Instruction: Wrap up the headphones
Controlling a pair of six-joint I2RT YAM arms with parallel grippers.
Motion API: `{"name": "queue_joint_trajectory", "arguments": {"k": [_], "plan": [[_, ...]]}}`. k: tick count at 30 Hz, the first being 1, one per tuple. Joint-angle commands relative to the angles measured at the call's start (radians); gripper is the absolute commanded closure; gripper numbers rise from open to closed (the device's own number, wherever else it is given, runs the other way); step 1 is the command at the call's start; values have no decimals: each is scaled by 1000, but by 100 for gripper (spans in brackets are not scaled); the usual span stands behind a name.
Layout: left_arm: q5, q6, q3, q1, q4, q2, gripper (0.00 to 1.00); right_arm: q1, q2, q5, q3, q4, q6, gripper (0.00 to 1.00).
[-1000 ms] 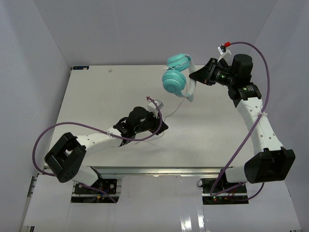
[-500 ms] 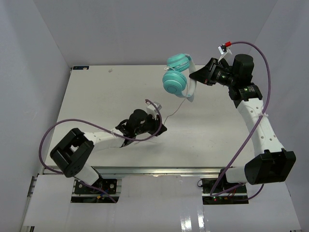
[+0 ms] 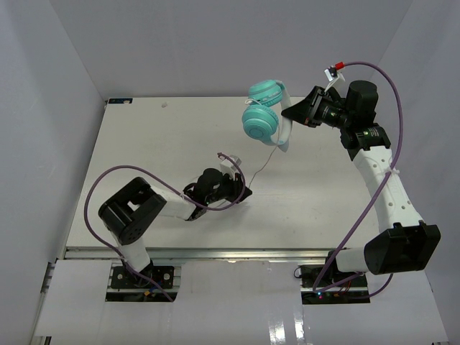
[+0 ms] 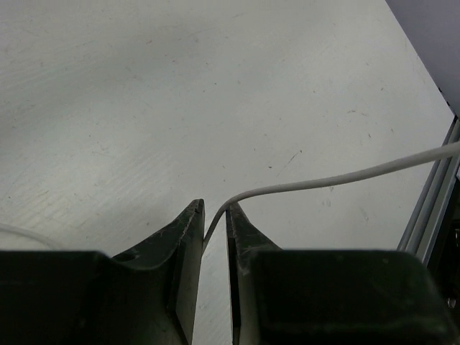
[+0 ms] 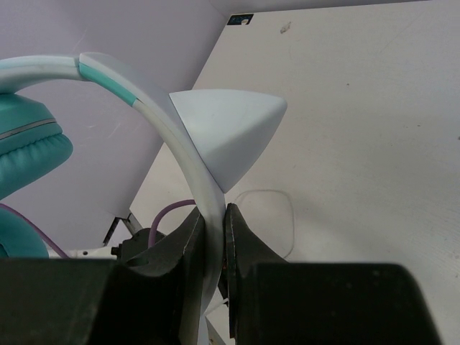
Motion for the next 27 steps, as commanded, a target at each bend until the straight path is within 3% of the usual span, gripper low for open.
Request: {"name": "queue_joint_trajectory", "arguments": {"k": [1,18,27], "plan": [[-1,-17,46,4,89,53,70,-5,-44,-34,20,84,43,92],[-62,-31,73,-11,174,172,67,-5,-37,-38,16,89,46,92],[-77,11,71,-3,161,181,92,-7,-54,-58,10,85,40,92]]}}
